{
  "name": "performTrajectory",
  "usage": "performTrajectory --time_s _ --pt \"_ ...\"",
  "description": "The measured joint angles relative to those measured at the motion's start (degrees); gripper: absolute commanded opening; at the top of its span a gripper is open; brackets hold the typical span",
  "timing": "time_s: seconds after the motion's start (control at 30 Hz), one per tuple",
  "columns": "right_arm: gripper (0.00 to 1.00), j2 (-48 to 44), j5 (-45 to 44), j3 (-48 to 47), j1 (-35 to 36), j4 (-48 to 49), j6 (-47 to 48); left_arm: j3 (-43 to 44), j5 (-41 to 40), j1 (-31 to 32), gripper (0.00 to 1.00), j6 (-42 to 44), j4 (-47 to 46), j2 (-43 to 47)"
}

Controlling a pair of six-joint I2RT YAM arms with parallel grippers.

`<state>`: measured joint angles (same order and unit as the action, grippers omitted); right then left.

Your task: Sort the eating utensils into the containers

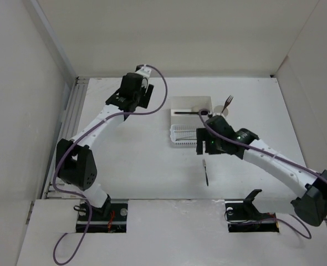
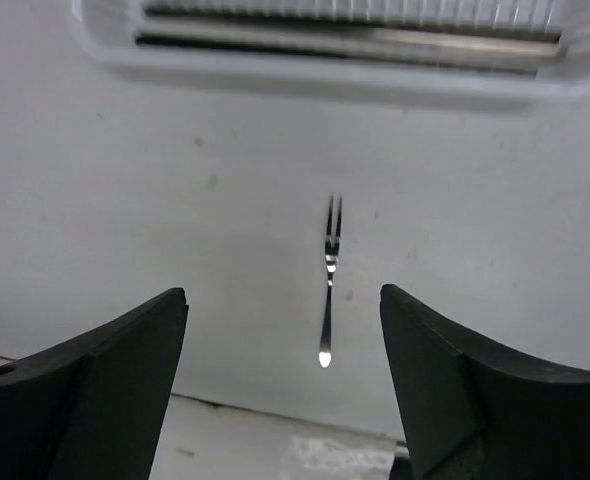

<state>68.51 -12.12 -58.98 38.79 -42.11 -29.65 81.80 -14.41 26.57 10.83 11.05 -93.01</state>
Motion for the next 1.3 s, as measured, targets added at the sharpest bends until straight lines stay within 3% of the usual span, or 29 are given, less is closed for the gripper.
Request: performTrajectory --time_s 0.13,0.27,0.4,0.8,0.93,0.97,1.07,1.3 --pt "0.43 1.66 0.63 5.81 2.10 -2.99 -6.67 -6.14 -1.57 -4.94 0.72 -4.11 5.77 0.44" --pt "0.43 2.36 1.62 9.92 2.05 -1.86 -10.34 -9.73 -1.90 -4.83 0.72 -6.93 8.26 2.03" --pt "0.51 4.59 2.97 13.22 2.73 0.70 -11.87 -11.58 -1.79 -4.26 0.72 -9.20 7.82 5.97" --pt "0.47 13.35 3.61 16.24 3.67 7.87 -12.59 -16.26 -2.10 -4.57 0.72 -12.28 6.34 10.97" --pt "0.28 15.12 2.97 14.91 3.67 8.52 -12.26 -16.48 -2.32 -4.55 0.72 -12.24 6.34 10.97" --pt "0.16 15.45 2.91 14.69 3.67 8.72 -12.22 -16.48 -2.47 -4.55 0.72 -12.24 6.36 10.99" --pt "0.00 15.61 2.91 14.73 3.67 10.27 -12.81 -16.48 -2.91 -4.55 0.72 -12.15 6.34 11.04" --pt "0.00 14.40 1.88 15.34 3.67 11.21 -12.92 -16.48 -3.32 -4.59 0.72 -11.28 6.27 11.26"
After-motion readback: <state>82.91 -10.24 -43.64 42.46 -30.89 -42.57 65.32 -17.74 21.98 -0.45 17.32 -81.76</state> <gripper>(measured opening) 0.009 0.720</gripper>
